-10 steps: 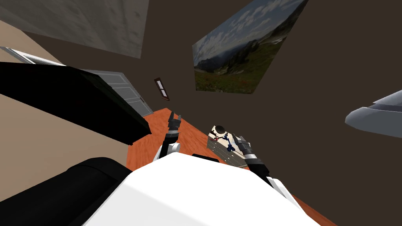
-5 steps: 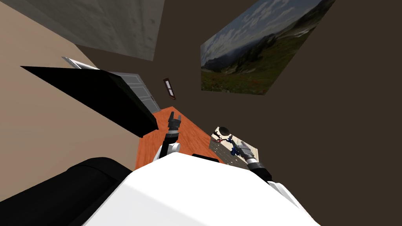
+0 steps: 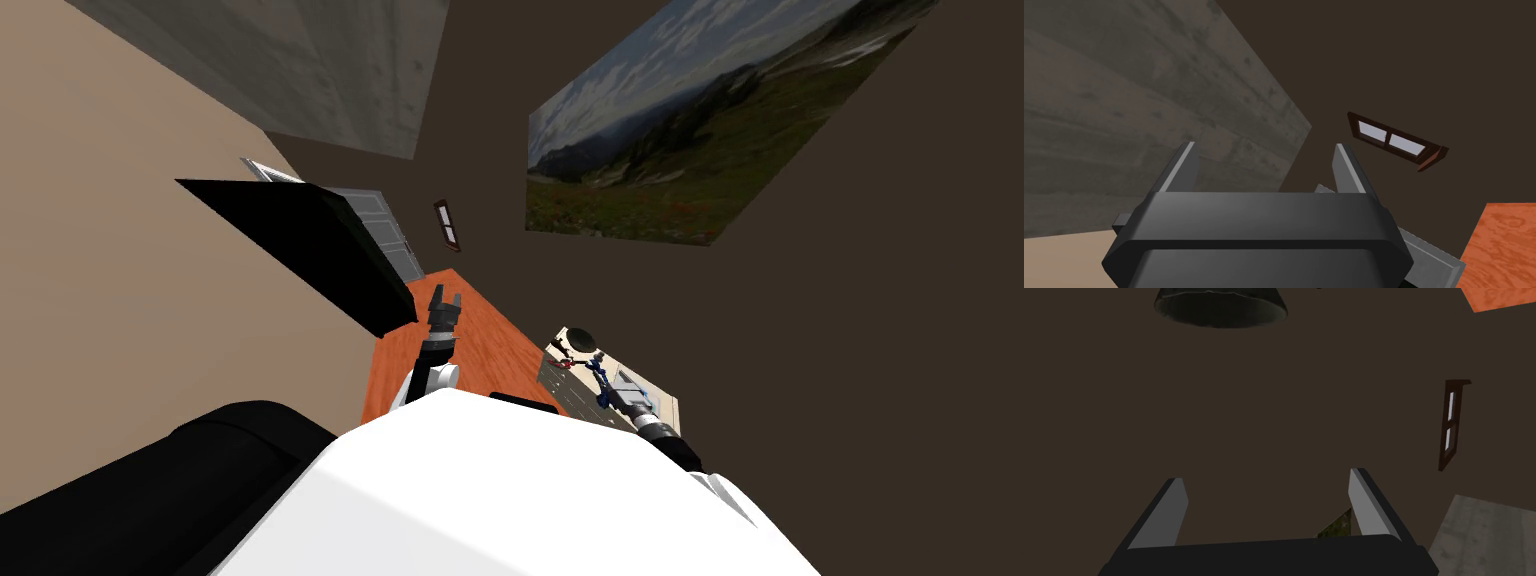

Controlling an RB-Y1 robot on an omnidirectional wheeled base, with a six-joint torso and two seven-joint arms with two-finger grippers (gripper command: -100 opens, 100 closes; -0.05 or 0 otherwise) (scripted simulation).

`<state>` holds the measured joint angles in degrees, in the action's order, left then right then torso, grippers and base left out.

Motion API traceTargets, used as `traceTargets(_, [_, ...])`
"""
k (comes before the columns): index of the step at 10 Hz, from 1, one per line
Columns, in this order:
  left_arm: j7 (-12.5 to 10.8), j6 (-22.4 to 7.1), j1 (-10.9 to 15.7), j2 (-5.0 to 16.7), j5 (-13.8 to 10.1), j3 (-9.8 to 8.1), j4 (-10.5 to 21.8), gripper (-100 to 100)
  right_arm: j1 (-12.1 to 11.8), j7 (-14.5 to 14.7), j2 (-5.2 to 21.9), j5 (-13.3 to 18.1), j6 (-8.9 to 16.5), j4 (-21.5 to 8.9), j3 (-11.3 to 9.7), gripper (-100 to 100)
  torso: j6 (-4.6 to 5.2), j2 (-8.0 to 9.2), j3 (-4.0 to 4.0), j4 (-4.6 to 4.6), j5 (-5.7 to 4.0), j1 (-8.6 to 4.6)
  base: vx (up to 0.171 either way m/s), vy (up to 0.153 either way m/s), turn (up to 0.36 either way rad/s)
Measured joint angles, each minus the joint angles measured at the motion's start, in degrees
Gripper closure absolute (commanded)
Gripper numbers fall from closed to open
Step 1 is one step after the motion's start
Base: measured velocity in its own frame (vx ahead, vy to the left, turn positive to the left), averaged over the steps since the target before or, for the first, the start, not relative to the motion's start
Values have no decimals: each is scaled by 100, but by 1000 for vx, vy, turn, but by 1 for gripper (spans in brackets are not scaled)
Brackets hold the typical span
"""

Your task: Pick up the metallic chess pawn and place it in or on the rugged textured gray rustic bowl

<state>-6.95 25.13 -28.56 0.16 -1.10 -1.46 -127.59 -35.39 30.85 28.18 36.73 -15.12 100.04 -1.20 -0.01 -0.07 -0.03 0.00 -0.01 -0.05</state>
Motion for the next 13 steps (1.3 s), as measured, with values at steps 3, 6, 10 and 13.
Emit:
traceTargets(3, [0, 0, 0, 0, 0, 0, 0, 0, -72, 284, 198, 422, 115, -374, -55, -100, 0, -4, -2, -1, 0, 0, 18, -1, 235])
traceTargets(6, [0, 0, -1, 0, 0, 0, 0, 0, -46, 586, 440, 863, 153, -957, -64, -100, 1, -10, -5, -2, 0, -3, 30, -5, 229])
traceTargets(10, [0, 0, -1, 1, 0, -1, 0, 0, -26, 961, 761, 1481, 398, -1596, -179, -100, 2, -16, -9, -3, -1, -9, 38, -16, 254])
traceTargets(13, [0, 0, -2, 0, 0, -2, 0, 0, -111, 1142, 927, 1726, 441, -1930, -133, -100, 8, -8, -5, -2, -1, -2, 29, -12, 173])
